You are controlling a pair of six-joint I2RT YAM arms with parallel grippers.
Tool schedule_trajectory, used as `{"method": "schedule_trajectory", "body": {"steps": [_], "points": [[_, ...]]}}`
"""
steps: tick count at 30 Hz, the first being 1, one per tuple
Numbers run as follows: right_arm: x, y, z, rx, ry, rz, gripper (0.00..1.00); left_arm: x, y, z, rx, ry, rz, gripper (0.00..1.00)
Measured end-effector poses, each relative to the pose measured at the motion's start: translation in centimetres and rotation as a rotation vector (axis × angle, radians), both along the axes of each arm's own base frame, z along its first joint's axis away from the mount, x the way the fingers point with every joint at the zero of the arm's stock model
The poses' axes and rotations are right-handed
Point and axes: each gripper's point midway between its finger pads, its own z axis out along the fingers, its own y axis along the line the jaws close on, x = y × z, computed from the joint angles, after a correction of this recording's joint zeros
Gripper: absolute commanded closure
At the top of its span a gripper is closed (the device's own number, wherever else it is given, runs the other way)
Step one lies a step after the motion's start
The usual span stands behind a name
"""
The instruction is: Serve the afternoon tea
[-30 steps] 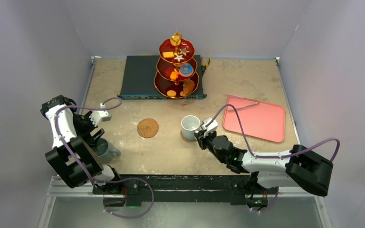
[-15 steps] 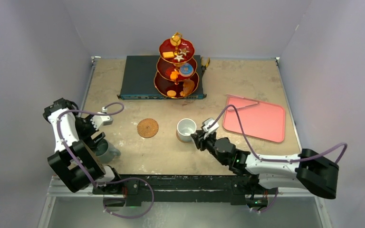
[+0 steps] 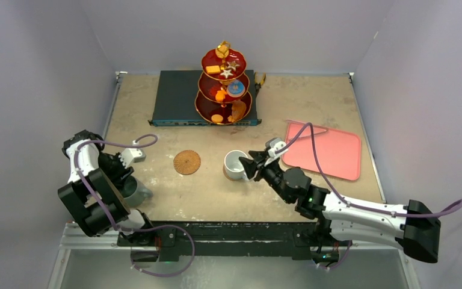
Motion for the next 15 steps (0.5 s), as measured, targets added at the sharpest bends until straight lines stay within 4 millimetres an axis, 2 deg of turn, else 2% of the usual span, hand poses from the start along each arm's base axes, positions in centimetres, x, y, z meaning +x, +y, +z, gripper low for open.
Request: {"method": "schedule_trajectory", "body": {"steps": [2,6,8,10,12,15], "points": [[0.0,0.6,1.0,0.006,-0.012,0.020,0.48,0.2,0.1,-0.7,-0.003,0.002,0.002,0.77],[-0.1,2.6,2.4,-0.005,-0.030,0.084,0.47,0.7,-0.1,-1.6,-0.013,-0.013,0.020,0.99],[-0.2,4.0,2.7,-0.020,-0.034,0.135,0.47,1.4,-0.2,-1.5,-0.002,-0.030,0.016,1.00],[-0.4,5.6,2.7,-0.036,-0.033,0.188,0.47,2.3,-1.2,-1.5,-0.009,-0.047,0.002,1.00],[-0.6,7.0,2.1,-0.052,-0.028,0.239,0.47,3.6,-3.2,-1.5,-0.028,-0.076,-0.022,1.00],[-1.0,9.3,0.1,-0.092,-0.001,0.323,0.46,5.7,-6.2,-1.1,-0.058,-0.131,-0.048,1.00]]}}
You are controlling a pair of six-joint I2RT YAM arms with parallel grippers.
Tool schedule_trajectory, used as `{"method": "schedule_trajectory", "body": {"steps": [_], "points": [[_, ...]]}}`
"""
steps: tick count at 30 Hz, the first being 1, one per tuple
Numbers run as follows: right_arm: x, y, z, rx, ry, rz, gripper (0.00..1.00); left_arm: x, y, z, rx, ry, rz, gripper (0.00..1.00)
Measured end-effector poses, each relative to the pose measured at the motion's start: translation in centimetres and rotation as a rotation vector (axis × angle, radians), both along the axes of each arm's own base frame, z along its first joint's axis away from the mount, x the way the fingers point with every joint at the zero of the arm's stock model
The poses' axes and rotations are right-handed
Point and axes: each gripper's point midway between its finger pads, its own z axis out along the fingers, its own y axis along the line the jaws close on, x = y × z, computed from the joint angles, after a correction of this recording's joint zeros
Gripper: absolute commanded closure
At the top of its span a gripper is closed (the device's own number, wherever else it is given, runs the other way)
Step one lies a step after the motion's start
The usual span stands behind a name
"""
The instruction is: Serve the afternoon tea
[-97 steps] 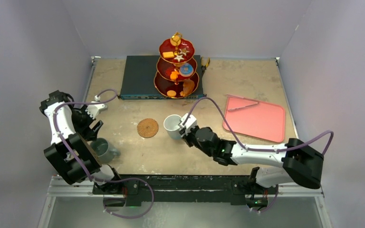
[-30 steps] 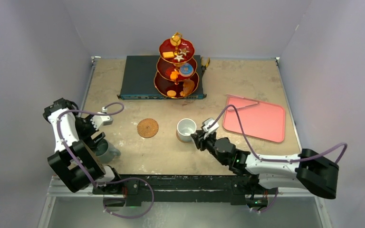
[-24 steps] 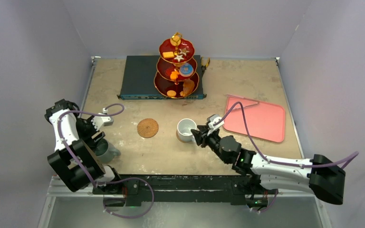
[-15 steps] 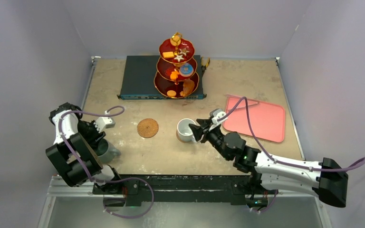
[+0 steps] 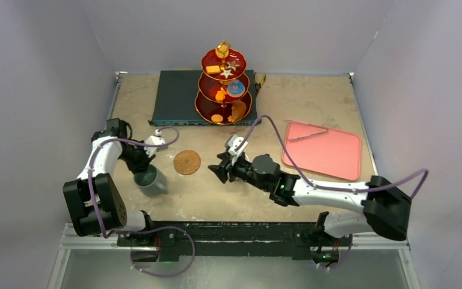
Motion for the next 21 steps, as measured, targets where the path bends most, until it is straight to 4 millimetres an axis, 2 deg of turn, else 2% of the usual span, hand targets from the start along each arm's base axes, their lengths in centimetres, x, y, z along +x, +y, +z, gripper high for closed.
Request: {"method": "schedule_trajectory", "body": {"steps": [3,5,8,16,18,19,20,21], "points": [[-0.6,1.9,-2.5,-0.048,0.032,0.069,0.46,1.5,-2.7,0.3,-0.035,-0.037,-0.001,1.00],[-1.0,3.0,-4.1,-0.077,0.050,0.110,0.45,2.1,-3.6,0.3,-0.054,-0.046,0.025,1.00],[-2.0,5.0,-5.9,-0.114,0.056,0.173,0.44,2.7,-4.0,0.3,-0.063,-0.055,0.081,1.00],[-3.8,11.8,-8.3,-0.162,0.005,0.334,0.44,3.6,-4.1,-0.2,-0.045,-0.082,0.180,1.00],[-3.9,13.0,-9.3,-0.181,-0.005,0.364,0.44,3.6,-4.1,-0.2,-0.043,-0.090,0.193,0.90],[-3.8,13.4,-9.8,-0.190,-0.009,0.369,0.44,3.6,-4.1,-0.2,-0.042,-0.093,0.200,0.81],[-3.7,13.7,-10.3,-0.202,-0.013,0.374,0.44,3.6,-4.1,-0.2,-0.043,-0.094,0.204,0.68],[-3.6,14.1,-10.9,-0.213,-0.017,0.377,0.44,3.6,-4.1,-0.2,-0.042,-0.097,0.206,0.61]]}}
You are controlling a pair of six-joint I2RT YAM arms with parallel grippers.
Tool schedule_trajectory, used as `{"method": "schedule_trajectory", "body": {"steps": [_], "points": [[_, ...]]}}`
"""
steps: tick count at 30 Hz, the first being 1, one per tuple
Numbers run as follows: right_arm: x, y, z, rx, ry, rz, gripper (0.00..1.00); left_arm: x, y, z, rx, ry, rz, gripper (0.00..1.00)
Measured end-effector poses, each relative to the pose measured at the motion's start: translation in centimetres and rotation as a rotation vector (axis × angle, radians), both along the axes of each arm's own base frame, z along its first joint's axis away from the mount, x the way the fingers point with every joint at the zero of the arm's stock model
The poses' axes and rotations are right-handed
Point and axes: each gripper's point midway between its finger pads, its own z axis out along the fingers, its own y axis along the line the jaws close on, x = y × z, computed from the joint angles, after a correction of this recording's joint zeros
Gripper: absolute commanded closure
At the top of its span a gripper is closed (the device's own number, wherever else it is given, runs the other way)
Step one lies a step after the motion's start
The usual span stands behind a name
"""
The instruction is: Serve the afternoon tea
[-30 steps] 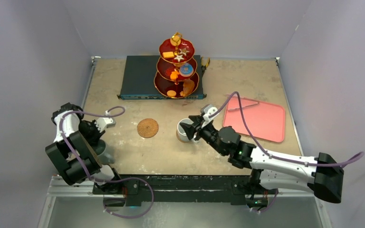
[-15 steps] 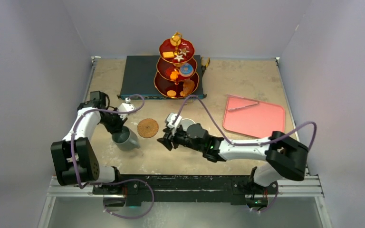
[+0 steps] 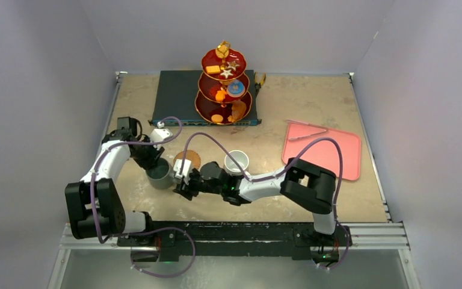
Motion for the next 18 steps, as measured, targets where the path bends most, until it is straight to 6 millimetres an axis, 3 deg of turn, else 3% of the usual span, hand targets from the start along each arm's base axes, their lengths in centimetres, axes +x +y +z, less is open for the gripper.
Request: {"method": "schedule_trajectory", "body": {"steps": [3,8,14,18], "points": [[0.3,0.7,-1.2,-0.025,-0.018,0.011,0.46,-0.4,-0.2,-0.1,-0.012,0.019,0.011,0.42],[0.6,1.9,-1.4,-0.041,-0.043,0.042,0.49,-1.2,-0.6,0.1,-0.033,0.054,0.010,0.28],[1.4,3.7,-1.5,-0.071,-0.070,0.077,0.53,0.5,-0.6,2.9,-0.043,0.005,0.014,0.19],[2.1,4.6,-2.1,-0.100,-0.073,0.083,0.45,2.2,-0.7,5.7,-0.079,-0.052,0.036,0.19]]}}
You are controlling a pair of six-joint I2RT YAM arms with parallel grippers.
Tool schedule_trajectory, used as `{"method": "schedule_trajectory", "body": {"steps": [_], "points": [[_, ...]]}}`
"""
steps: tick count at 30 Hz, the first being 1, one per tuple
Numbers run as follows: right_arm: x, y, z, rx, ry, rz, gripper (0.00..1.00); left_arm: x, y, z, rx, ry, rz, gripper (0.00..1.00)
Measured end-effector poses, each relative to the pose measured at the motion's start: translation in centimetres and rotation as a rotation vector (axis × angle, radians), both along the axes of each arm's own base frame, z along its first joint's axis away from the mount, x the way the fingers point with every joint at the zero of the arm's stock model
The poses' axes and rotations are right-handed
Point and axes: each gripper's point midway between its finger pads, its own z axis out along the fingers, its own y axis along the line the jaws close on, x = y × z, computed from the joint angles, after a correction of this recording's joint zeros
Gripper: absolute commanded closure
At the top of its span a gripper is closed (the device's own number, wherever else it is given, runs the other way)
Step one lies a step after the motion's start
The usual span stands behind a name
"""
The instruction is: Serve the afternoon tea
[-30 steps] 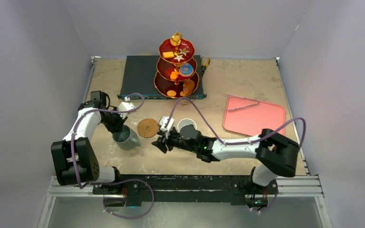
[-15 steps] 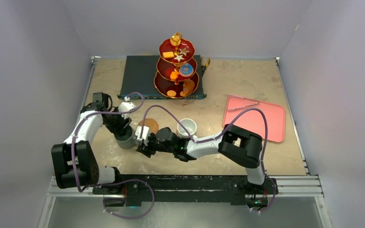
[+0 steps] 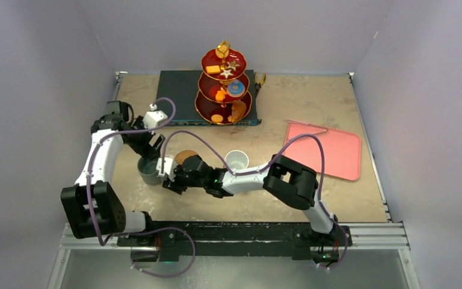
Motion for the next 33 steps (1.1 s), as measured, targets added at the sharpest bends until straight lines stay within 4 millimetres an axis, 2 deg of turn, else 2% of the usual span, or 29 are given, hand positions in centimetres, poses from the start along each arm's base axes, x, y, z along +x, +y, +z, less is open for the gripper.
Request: {"method": "schedule_trajectory", "body": {"steps": [3,6,12,18,22,27,29,33], "points": [[0.7,-0.6,-0.7,-0.030,-0.009,-0.034,0.35,0.9,0.5,1.6,-0.036,-0.022,0.031,0.20],[1.3,-0.9,-0.8,-0.034,-0.022,-0.071,0.27,1.7,2.4,2.5,-0.062,-0.023,0.099,0.21],[2.5,-1.2,-0.5,-0.034,-0.045,-0.150,0.27,2.2,6.7,2.9,-0.077,-0.015,0.233,0.20],[2.3,0.1,0.6,-0.009,-0.034,-0.168,0.31,2.7,8.5,4.2,-0.078,-0.049,0.306,0.18],[2.2,1.3,1.0,0.008,-0.014,-0.172,0.36,3.7,9.7,4.8,-0.077,-0.088,0.376,0.18],[2.6,2.2,-1.2,-0.053,0.009,-0.193,0.48,5.0,11.2,5.4,-0.063,-0.143,0.455,0.17],[2.9,2.3,-2.3,-0.081,0.017,-0.205,0.55,5.2,11.6,5.6,-0.063,-0.158,0.476,0.16],[2.9,2.0,-4.3,-0.130,0.037,-0.224,0.78,5.5,11.7,5.8,-0.094,-0.171,0.492,0.16]]}}
